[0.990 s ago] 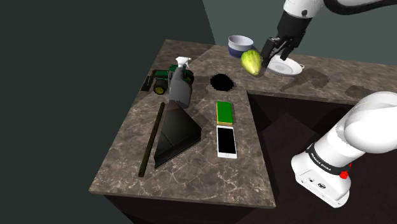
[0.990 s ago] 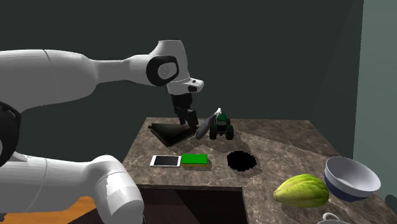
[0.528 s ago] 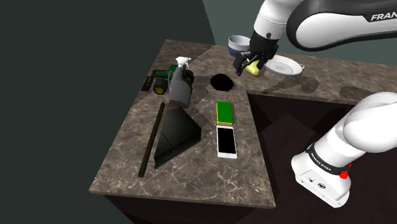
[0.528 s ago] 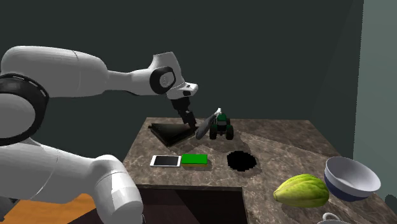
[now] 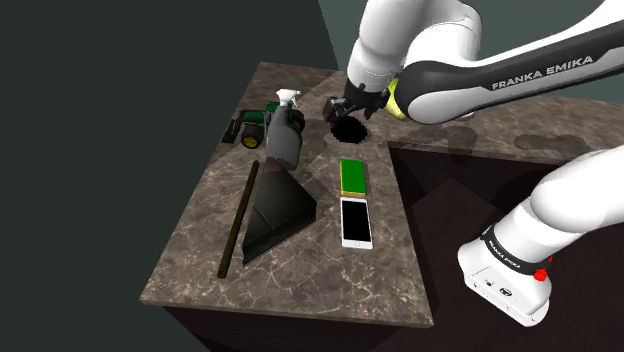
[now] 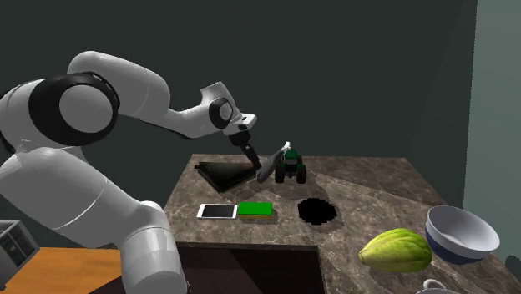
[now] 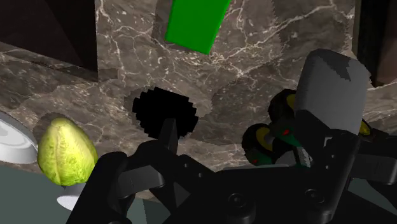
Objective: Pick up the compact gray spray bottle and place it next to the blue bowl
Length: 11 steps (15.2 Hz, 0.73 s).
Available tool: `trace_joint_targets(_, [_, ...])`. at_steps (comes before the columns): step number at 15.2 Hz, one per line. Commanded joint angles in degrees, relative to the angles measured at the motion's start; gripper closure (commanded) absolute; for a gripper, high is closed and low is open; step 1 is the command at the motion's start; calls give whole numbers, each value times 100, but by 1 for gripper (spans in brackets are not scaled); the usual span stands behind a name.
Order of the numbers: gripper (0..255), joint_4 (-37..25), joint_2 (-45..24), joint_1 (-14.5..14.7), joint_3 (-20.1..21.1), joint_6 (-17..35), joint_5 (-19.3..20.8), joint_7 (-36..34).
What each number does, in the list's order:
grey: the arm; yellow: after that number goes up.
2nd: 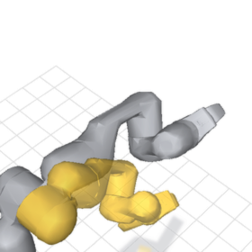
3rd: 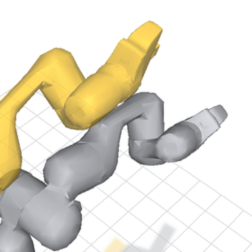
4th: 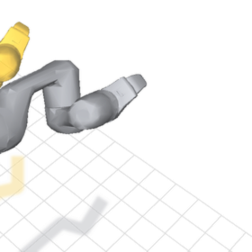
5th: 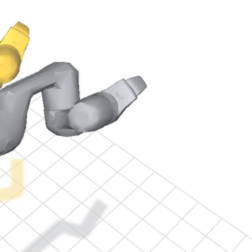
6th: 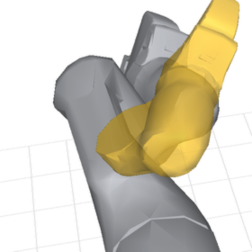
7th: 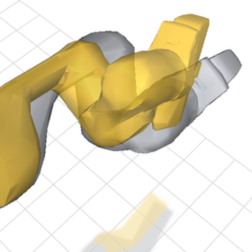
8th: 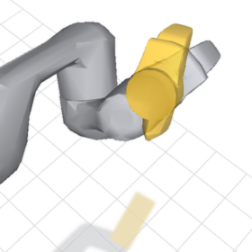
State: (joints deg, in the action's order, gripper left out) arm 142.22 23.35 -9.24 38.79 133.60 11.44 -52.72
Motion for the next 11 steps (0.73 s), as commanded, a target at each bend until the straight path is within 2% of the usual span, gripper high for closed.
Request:
trace_joint_targets(1, [0,-325,-556,-467,584,230,637,-814])
trace_joint_targets(3, [0,-665,-1113,-940,1144,276,1445,-1664])
trace_joint_targets(5, [0,-1087,-1830,-1350,1679,97,2492,-2637])
trace_joint_targets(6, [0,-1328,-2267,-1443,1866,-104,3087,-3142])
trace_joint_targets(8, [0,-1836,-3166,-1263,1924,-635,4185,-4008])
trace_joint_targets(11, [0,-2590,-4199,-535,1519,-1321,5268,-4796])
